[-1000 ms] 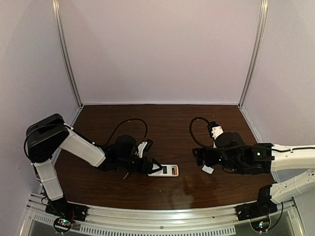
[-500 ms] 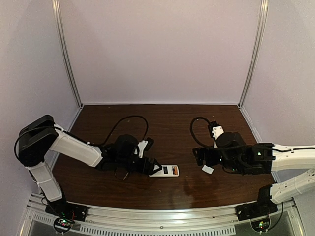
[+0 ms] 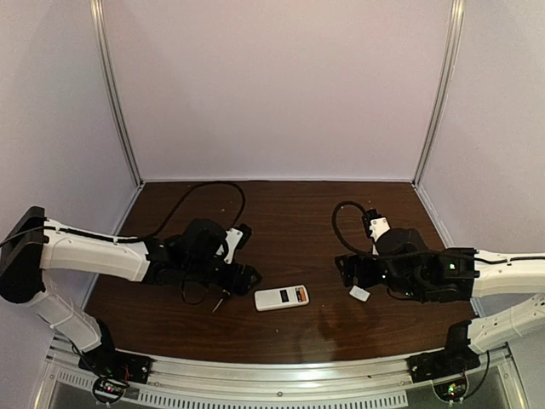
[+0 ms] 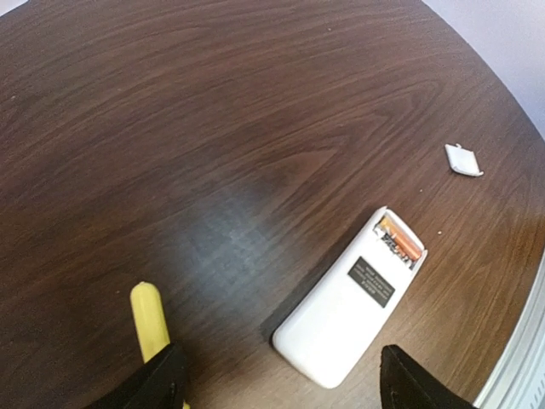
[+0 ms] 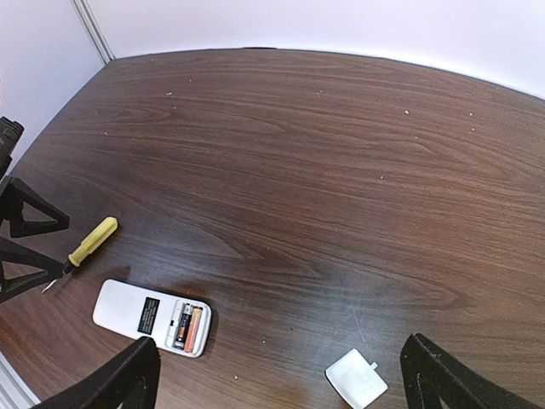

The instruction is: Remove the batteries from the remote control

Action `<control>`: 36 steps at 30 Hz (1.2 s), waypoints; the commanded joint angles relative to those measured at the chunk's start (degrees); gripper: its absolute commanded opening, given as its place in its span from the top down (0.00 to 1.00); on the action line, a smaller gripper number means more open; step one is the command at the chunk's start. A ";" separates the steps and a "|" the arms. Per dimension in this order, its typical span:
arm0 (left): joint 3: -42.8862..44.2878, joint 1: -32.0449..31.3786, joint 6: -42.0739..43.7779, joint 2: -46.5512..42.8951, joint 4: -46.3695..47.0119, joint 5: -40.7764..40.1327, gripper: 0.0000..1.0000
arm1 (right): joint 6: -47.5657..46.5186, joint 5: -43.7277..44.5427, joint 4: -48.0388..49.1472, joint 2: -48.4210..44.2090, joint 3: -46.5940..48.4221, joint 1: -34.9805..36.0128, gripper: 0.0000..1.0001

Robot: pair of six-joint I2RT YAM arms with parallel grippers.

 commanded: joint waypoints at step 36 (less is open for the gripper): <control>-6.62 -2.64 -5.29 -2.91 -17.51 -6.83 0.58 | -4.44 -4.40 3.95 6.56 5.15 0.54 0.00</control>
